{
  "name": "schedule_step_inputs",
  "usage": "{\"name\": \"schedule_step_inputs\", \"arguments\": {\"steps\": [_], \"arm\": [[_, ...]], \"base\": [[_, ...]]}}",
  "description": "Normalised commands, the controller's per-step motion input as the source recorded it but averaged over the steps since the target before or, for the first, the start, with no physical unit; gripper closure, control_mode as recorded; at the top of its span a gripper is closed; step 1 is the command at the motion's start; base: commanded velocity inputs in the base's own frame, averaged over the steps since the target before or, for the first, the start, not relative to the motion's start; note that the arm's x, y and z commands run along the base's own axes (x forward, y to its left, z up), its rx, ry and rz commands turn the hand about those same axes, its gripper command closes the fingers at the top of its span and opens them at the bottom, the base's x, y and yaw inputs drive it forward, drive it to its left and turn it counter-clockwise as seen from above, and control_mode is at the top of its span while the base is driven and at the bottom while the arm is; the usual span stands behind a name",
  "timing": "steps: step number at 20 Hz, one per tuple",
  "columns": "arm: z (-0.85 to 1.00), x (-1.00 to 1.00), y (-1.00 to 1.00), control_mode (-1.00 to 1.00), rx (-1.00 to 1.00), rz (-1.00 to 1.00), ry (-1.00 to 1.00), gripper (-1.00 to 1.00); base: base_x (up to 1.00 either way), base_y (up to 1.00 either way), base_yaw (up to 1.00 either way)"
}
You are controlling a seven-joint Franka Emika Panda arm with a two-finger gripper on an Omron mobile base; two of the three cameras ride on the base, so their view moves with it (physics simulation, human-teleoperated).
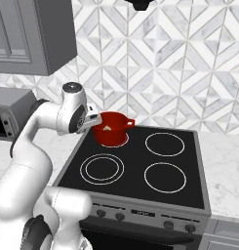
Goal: Put the lime and garlic in the pot. Retrieve the spatula and lightly stir the vegetables in the pot.
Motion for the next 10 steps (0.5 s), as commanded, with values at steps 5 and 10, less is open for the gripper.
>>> {"name": "schedule_step_inputs", "arguments": {"steps": [5,10], "arm": [[0.0,0.52,-0.27,-1.0,0.13,-0.07,0.19,1.0],[0.0,0.37,-0.3,-1.0,0.16,-0.16,0.24,1.0]], "base": [[0.0,0.0,0.0],[0.0,0.0,0.0]]}}
